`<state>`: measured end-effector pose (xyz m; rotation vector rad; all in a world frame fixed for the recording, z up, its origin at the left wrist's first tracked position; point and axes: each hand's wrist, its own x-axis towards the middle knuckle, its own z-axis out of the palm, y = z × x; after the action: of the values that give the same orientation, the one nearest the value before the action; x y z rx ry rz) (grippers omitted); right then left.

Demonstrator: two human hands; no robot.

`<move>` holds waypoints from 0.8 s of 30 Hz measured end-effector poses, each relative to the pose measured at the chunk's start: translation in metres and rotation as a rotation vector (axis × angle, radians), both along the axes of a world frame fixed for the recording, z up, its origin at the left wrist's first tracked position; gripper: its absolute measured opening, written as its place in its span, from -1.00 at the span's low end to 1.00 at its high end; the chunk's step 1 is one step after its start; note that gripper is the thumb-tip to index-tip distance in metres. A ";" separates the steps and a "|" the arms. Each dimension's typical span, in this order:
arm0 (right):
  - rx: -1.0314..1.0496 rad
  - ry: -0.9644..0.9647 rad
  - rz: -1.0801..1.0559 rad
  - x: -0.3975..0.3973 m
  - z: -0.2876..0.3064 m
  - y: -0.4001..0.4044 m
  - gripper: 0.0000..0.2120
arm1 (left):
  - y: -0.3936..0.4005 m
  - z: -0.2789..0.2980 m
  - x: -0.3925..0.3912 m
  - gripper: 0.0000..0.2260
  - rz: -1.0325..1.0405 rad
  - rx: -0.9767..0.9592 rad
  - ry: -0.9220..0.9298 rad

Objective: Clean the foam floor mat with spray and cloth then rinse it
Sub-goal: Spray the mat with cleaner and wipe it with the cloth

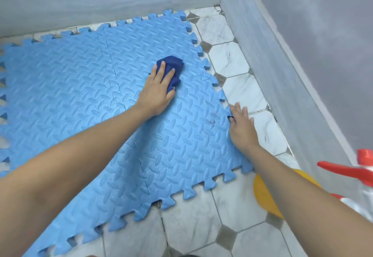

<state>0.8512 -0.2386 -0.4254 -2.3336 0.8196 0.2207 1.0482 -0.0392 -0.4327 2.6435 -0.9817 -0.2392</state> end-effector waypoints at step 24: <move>0.098 0.016 0.048 -0.002 0.014 -0.010 -0.54 | -0.005 0.016 -0.095 -0.55 -0.468 -0.040 -0.045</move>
<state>0.8489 -0.2481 -0.4113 -2.2636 0.7445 0.2933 0.9532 -0.0441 -0.4164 2.3559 -1.5939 -0.2588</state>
